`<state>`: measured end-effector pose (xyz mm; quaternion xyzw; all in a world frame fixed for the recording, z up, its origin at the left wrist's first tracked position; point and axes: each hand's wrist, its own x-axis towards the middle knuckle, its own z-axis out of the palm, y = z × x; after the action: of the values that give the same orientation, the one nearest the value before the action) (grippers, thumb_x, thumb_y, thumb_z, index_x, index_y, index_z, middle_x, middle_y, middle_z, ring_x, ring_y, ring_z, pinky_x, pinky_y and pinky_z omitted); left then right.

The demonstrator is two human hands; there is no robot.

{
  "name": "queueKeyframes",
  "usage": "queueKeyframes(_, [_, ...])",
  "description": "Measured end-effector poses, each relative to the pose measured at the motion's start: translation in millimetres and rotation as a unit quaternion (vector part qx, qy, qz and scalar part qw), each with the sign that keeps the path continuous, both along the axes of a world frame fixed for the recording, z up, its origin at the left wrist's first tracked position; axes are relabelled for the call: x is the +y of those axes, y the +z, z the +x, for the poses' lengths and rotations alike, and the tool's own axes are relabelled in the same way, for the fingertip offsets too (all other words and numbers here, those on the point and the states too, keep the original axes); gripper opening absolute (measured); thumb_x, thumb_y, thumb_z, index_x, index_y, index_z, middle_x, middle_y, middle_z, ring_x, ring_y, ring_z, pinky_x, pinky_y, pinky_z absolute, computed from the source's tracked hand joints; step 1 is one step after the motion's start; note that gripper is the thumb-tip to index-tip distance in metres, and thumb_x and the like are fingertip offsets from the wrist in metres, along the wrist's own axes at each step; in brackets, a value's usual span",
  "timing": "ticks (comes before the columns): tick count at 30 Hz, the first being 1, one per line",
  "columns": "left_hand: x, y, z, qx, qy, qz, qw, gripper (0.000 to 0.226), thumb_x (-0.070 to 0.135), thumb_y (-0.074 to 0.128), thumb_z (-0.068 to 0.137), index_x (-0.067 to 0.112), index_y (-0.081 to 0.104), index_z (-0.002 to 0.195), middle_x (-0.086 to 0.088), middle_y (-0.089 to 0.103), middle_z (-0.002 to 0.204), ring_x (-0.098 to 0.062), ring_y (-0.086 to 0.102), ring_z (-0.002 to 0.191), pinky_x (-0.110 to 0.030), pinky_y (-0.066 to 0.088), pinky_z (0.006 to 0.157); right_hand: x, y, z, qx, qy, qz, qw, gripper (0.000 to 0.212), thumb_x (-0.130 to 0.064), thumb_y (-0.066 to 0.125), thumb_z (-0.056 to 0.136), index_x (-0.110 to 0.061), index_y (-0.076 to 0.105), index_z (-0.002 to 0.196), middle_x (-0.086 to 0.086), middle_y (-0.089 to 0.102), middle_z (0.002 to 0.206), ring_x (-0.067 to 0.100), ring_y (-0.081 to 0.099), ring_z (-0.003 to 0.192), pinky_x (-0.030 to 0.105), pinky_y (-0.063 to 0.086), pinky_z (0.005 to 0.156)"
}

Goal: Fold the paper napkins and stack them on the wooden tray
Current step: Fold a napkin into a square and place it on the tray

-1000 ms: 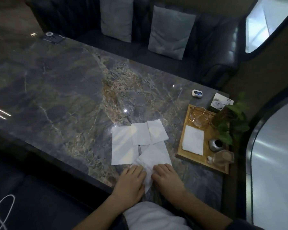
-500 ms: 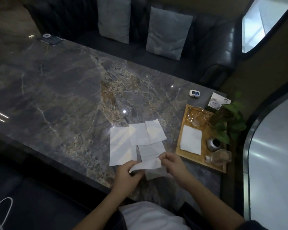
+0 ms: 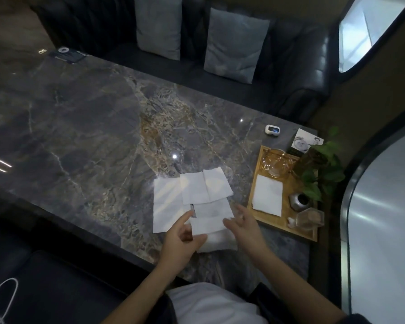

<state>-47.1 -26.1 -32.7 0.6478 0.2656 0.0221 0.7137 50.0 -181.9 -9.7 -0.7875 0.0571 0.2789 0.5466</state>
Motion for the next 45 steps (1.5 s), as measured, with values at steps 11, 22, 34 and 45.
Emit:
queueKeyframes(11, [3.5,-5.4,-0.9,-0.108,-0.1,0.459,0.876,0.018,0.014,0.078,0.079,0.019,0.075,0.096,0.005,0.053,0.08,-0.008,0.051,0.073,-0.021,0.044,0.066,-6.3,-4.3,-16.4,-0.376,0.288,-0.212,0.855,0.047,-0.027,0.063,0.087,-0.03,0.048,0.131,-0.002,0.055,0.118,0.017,0.058,0.098,0.029,0.055,0.08])
queueKeyframes(22, [2.7,10.0,0.3,-0.097,-0.076,0.331,0.936,0.01,0.035,0.062,0.083,0.028,0.067,0.078,0.015,0.066,0.093,-0.003,0.06,0.096,-0.028,0.042,0.091,-10.0,4.5,-9.7,-0.349,0.234,-0.099,0.902,0.008,-0.033,0.067,0.082,-0.028,0.061,0.082,-0.011,0.057,0.127,0.001,0.044,0.125,0.027,0.037,0.104])
queueKeyframes(34, [-8.9,9.4,4.0,0.083,0.012,-0.094,0.992,0.043,0.01,0.077,0.082,0.015,0.054,0.118,-0.012,0.075,0.1,-0.028,0.073,0.091,-0.048,0.06,0.078,-1.6,11.0,-6.9,-0.036,0.022,0.009,0.999,0.019,-0.024,0.068,0.087,-0.012,0.06,0.1,-0.003,0.063,0.099,0.009,0.064,0.084,0.013,0.049,0.056])
queueKeyframes(45, [-17.4,18.8,18.1,0.015,0.045,0.026,0.999,0.018,0.004,0.077,0.079,0.016,0.075,0.092,0.006,0.075,0.097,-0.015,0.07,0.087,-0.02,0.057,0.067,-18.1,8.3,-7.3,-0.097,0.009,-0.005,0.995,0.013,-0.017,0.07,0.085,-0.02,0.064,0.096,-0.005,0.066,0.105,0.009,0.063,0.096,0.016,0.053,0.067])
